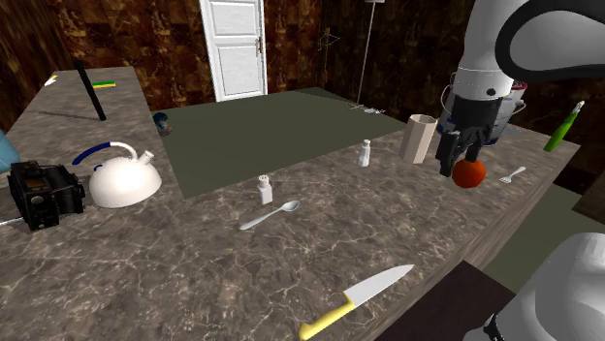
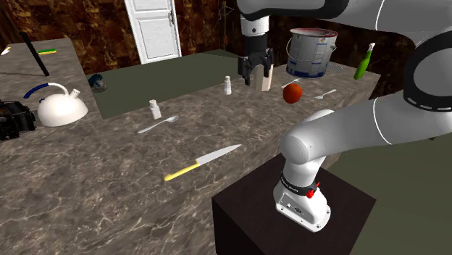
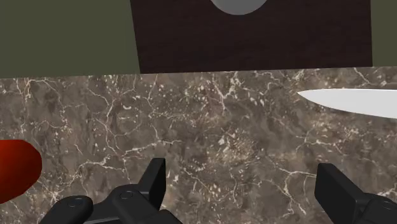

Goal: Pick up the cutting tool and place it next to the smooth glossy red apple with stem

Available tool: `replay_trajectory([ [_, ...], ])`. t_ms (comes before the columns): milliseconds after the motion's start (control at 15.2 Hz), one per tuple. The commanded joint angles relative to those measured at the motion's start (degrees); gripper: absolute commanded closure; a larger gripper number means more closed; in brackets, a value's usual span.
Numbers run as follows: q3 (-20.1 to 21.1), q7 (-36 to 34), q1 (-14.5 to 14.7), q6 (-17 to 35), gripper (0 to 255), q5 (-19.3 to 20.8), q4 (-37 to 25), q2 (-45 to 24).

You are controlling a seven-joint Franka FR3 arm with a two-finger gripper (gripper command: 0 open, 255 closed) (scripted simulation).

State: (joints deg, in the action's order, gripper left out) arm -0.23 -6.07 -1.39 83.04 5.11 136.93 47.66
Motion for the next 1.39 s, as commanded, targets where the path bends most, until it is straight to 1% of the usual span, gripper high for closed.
replay_trajectory([
  [0,0.0,0.0,0.0,0.0,0,0.0,0.0,0.0],
  [330,7.36,-15.41,-1.93,1.22,0,-6.69,8.96,9.78],
  [726,18.96,-34.61,-2.88,3.22,0,-17.58,16.24,18.26],
  [1056,30.8,-50.99,-3.53,6.4,0,-27.97,18.78,20.98],
  [1320,41.14,-63.78,-5.5,10.16,0,-35.99,18.25,20.1],
])
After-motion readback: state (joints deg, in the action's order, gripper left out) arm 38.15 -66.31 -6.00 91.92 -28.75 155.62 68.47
